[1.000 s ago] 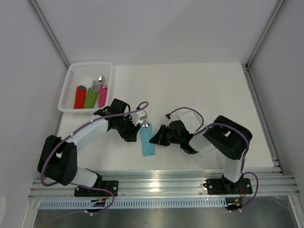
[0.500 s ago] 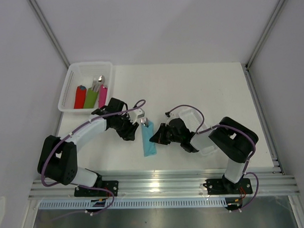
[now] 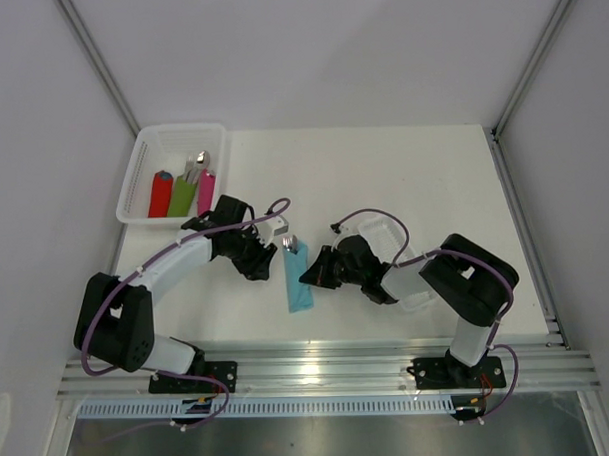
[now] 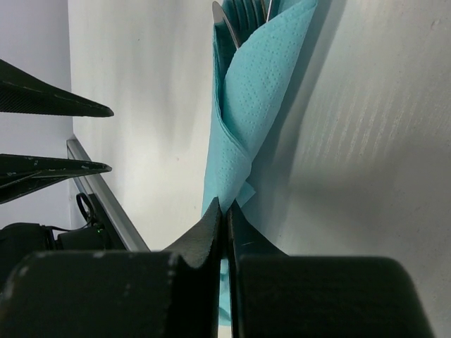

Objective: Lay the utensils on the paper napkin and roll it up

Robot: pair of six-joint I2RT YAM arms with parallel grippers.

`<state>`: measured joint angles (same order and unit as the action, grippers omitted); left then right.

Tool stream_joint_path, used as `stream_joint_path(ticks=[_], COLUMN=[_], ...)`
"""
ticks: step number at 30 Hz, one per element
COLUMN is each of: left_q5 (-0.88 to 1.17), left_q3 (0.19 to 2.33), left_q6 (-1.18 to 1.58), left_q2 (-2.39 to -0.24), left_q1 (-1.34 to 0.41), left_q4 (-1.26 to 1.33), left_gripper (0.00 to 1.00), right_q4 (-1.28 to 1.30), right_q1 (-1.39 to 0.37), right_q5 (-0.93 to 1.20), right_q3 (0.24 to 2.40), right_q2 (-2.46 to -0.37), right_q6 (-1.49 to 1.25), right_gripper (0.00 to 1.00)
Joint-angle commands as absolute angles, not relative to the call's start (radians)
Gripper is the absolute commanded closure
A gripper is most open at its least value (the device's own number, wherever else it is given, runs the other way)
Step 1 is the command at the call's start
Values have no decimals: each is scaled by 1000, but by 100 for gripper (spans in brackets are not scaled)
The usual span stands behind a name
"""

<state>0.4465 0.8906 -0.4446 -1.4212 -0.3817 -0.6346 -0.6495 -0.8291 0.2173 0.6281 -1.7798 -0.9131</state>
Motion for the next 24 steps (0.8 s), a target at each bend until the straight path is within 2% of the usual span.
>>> stream_joint_path(ticks=[1, 7, 12, 24], left_q5=[449, 489, 495, 509], left_q3=[905, 903, 913, 911], left_q6=[-436, -425, -420, -411], left_q2=[-1391, -1416, -1419, -1450], left_q1=[-370, -374, -376, -377], left_q4=[-626, -632, -629, -624], left_gripper=[54, 55, 55, 54], right_q4=[-649, -597, -255, -311], right_q1=[-833, -853, -882, -871], right_q5=[204, 177, 78, 121], right_q3=[667, 690, 864, 831], right_q2=[-1732, -1694, -1675, -1716], right_q6=[-899, -890, -732, -810], right_gripper=[100, 100, 100, 100])
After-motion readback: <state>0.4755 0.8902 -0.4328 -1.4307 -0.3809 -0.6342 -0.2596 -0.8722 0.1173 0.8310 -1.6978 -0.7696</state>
